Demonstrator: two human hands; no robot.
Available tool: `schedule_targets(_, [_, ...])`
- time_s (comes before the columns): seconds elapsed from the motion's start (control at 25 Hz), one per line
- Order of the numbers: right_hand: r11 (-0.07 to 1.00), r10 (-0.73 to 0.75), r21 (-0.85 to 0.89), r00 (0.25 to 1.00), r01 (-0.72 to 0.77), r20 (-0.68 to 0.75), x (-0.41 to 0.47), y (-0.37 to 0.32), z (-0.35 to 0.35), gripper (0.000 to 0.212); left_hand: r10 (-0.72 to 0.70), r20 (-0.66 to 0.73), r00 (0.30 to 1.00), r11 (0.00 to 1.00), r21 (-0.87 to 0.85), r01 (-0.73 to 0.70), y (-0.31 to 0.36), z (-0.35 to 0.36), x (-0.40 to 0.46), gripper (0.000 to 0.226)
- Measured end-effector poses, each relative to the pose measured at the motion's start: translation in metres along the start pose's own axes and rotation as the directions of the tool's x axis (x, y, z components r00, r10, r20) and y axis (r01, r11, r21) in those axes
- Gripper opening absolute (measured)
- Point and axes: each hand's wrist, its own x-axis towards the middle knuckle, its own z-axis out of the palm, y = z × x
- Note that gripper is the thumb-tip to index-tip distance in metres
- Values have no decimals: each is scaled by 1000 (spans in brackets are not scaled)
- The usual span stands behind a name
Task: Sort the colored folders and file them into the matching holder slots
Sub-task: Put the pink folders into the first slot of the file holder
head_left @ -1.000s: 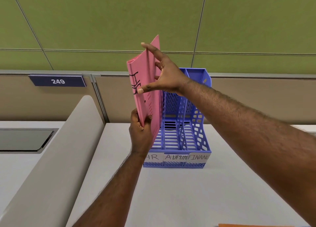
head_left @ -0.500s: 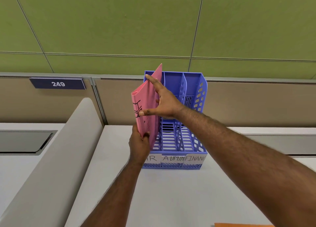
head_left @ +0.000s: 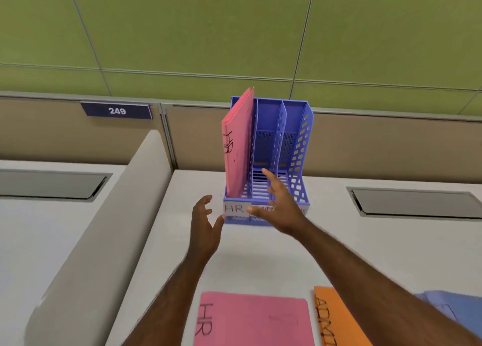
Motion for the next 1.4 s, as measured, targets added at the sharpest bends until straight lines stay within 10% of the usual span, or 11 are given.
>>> schedule_targets(1.04, [938, 346, -3, 938, -347, -27, -378, 75, 59, 81, -315, 154, 936, 905, 345, 248, -26, -66, -329, 66])
schedule_targets(1.4, [898, 432, 53, 899, -436, 75, -386, 67, 64, 103, -631, 244, 736, 696, -240, 676, -24, -83, -319, 60])
